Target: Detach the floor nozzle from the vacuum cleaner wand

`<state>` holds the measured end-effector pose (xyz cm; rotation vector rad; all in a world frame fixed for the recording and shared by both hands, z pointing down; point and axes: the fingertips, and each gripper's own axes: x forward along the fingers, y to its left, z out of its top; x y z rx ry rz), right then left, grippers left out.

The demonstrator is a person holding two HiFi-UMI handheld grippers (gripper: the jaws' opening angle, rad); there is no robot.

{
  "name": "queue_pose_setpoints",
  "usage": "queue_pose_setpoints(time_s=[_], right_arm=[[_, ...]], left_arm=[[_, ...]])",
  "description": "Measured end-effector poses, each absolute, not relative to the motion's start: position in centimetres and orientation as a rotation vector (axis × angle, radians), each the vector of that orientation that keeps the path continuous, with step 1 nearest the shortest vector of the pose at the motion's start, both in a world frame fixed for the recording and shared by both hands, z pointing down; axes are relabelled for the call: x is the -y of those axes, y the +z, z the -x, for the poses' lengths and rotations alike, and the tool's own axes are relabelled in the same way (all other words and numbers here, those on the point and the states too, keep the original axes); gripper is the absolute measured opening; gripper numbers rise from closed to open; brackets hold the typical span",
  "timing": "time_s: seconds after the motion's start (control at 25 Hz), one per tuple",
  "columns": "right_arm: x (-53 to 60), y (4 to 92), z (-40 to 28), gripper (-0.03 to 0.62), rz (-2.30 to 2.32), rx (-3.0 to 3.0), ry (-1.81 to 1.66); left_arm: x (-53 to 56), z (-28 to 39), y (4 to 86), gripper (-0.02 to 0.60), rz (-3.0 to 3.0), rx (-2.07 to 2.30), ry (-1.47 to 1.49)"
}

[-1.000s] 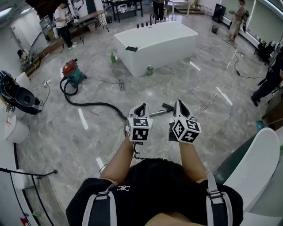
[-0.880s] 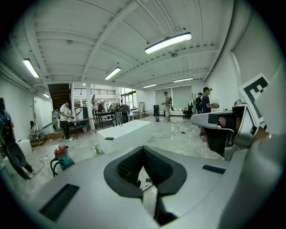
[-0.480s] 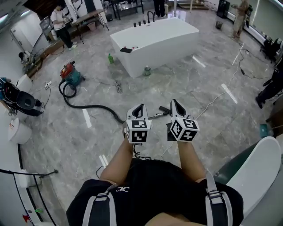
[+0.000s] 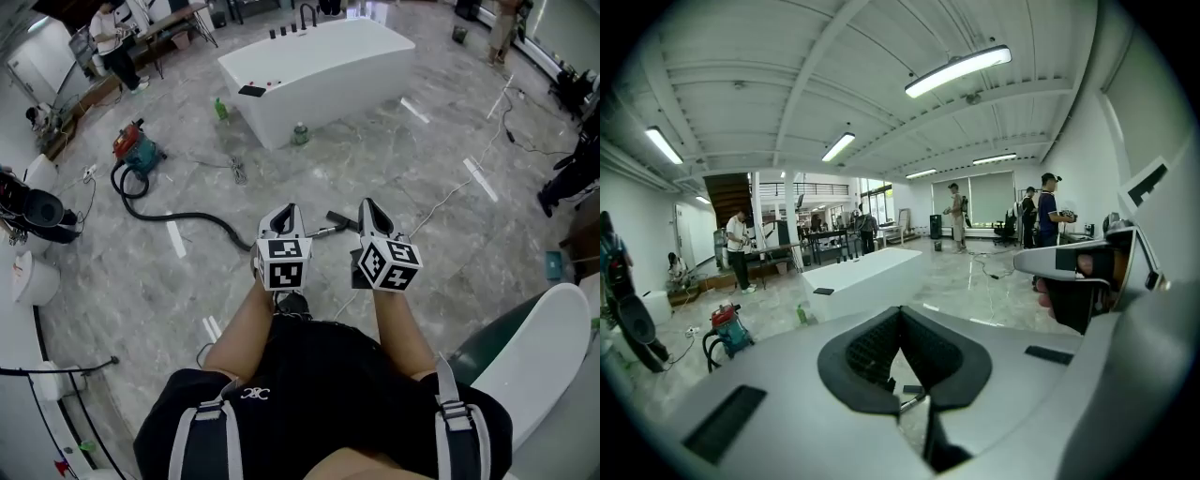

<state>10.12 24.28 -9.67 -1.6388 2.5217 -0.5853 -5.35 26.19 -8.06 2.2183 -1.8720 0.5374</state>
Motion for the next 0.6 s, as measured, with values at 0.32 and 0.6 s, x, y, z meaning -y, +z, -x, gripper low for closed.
queue_pose_setpoints(time_s=[0.32,0.6], right_arm=[[-17.3,-9.3,-9.4,0.012,1.696,-2.529,-0.588],[-9.5,-10.6,-6.1,0.012,1.747,-2.535,-0.551]], left_arm=[[-18.2,4.8,-7.2,0.011,-2.311,1.792,0.597],[-9.4,7.9,-6.8,0.011,-2.317,1.691,0.542]])
